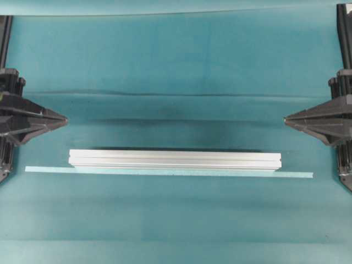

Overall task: Lift the metal rail with both hands.
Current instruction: 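Move both grippers inward and down over the two ends of the silver rail, then lower both open grippers around the silver rail near each end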

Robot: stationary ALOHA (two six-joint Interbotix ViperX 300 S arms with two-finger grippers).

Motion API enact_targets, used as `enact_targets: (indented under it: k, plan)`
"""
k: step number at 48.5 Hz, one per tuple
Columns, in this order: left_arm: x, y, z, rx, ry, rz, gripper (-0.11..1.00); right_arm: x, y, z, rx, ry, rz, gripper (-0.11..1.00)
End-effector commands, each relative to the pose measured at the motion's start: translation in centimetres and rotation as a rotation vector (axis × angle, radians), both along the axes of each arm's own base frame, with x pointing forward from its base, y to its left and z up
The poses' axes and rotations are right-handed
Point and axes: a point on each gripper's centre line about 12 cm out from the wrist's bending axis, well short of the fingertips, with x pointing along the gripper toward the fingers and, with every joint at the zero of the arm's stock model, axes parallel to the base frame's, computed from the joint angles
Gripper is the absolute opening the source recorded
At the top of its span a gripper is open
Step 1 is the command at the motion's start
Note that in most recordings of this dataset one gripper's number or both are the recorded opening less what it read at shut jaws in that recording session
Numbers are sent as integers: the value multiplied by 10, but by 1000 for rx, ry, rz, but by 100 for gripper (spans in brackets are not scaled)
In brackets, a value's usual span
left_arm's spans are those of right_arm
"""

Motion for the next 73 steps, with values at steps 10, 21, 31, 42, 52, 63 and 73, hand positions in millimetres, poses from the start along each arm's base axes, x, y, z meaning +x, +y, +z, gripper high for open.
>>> enact_targets:
  k: [10, 21, 31, 42, 52, 63, 73]
  plan:
    - [23, 4, 18, -40, 133, 16, -1, 8, 2, -11, 155, 177, 7, -1]
    - [31, 3, 29, -42, 328, 17, -1, 12, 1, -8, 231, 379, -11, -1]
    - [43, 3, 29, -59, 453, 23, -1, 27, -2, -5, 255, 568, -42, -1]
    - [68, 3, 16, -65, 685, 31, -1, 55, -2, -13, 254, 776, -54, -1]
    - [92, 2, -1, -56, 923, 36, -1, 83, -1, -29, 253, 966, -64, -1]
    - [111, 6, -9, -47, 1048, 48, -1, 110, -2, -41, 236, 1124, -73, -1]
    - [123, 7, -31, -13, 1153, 36, -1, 119, 0, -67, 205, 1265, -70, -1]
